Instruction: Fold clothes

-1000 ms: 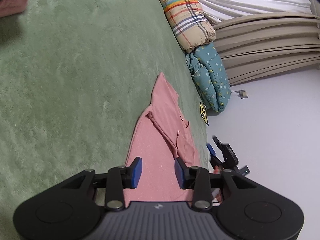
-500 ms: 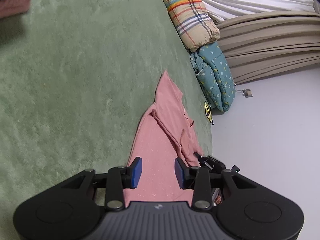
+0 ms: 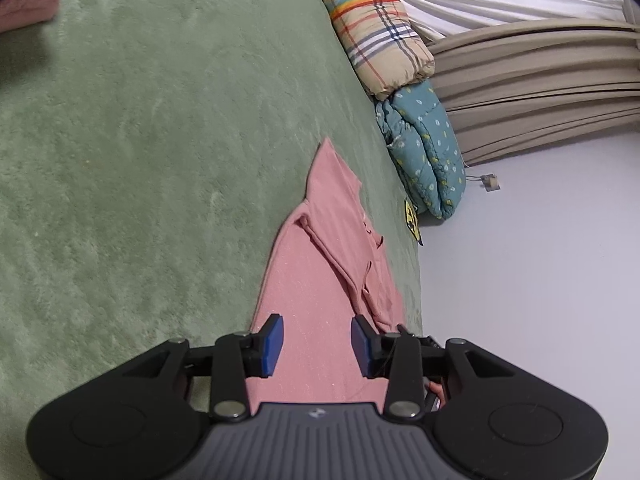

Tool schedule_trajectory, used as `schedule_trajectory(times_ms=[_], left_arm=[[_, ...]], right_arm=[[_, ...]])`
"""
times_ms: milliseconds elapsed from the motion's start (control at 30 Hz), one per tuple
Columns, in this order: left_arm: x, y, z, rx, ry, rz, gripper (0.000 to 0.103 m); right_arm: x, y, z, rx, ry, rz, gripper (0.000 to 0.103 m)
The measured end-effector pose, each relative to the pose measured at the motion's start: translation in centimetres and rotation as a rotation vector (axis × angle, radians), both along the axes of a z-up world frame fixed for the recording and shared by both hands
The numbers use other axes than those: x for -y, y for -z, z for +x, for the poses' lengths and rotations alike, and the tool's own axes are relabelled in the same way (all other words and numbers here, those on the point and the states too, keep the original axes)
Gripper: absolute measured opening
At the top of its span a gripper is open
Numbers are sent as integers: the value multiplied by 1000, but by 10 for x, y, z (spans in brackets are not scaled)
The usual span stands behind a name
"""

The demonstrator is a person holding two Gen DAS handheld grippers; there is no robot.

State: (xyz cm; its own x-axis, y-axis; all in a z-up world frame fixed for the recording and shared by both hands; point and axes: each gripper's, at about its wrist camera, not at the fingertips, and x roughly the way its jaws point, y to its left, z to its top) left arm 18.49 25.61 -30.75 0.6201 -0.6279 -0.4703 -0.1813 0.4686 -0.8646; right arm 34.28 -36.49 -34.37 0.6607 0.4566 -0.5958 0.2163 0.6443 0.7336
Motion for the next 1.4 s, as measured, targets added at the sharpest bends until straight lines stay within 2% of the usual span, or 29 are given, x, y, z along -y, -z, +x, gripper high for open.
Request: schedule_trajectory(times_ms=[67,100,133,167,233,267,367,433,500,533,600,667,733,867,900,933,967,1000,1033,1100,1133,1200,1233,1300,1333,1400], left_arm=[[2,-1,2,2,0,-1,36],[3,-2,2,1,0,-2,36],[4,-2,3,1,2,-3,36],[5,-3,3,2,4,-3,36],[8,-11,1,22,13,15,36],[7,-15,-1,32,14,21,36],[2,-17,-5,38,2,25,37],[-1,-15,-7,32,-6,20,37],[-2,-13,-7,27,-9,15,37],[-2,-12,-7,24,-10,12,37],[-1,-11,-6,21,-6,12,37],[0,-11,-5,20,-3,11,37],[-3,-11,-6,23,-7,10,37],[-14,-11,-12,25,-30,15,37],[-17,-11,-14,25,-35,16,37],[-19,-11,-15,26,-41,17,37],[-22,-12,-17,26,-47,19,37],[-25,-12,-18,27,-52,20,37],[-29,-11,-20,24,-61,23,37],[-39,-8,-24,17,-80,18,37],[-42,-6,-26,12,-88,15,37],[-45,-4,-26,6,-94,11,37],[-46,-3,-27,2,-97,7,37],[-46,-4,-26,8,-87,7,37],[-46,-7,-26,15,-81,14,37],[-47,-8,-27,24,-81,21,37]], right_arm=[[-5,3,-9,-9,-17,46,35],[-5,5,-10,-15,-17,79,31],[-6,8,-10,-28,-19,105,14],[-8,11,-10,-43,-25,107,7],[-11,7,-10,-57,-48,49,7],[-12,-1,-12,-50,-97,-40,7],[-10,-10,-17,-61,-167,-139,9],[-8,-14,-16,-70,-174,-152,18],[-10,-27,-15,-48,-135,-218,28],[-16,-33,-15,-21,-130,-274,28],[-54,-58,-9,116,-173,-517,28],[-86,-67,-1,197,-259,-605,29],[-114,-67,17,207,-318,-626,40],[-165,-57,55,171,-341,-694,42],[-178,-48,67,117,-323,-731,43],[-184,-39,77,48,-306,-743,41],[-185,-37,81,37,-290,-752,36],[-187,-34,84,40,-253,-785,8],[-185,-35,85,37,-219,-798,8],[-171,-40,82,55,-135,-697,8],[-160,-45,81,88,-70,-599,8],[-152,-44,82,112,-42,-519,9],[-150,-43,83,115,-45,-483,20],[-144,-36,94,79,-96,-314,33],[-135,-40,92,101,-92,-247,35],[-120,-53,85,170,-73,-246,42]])
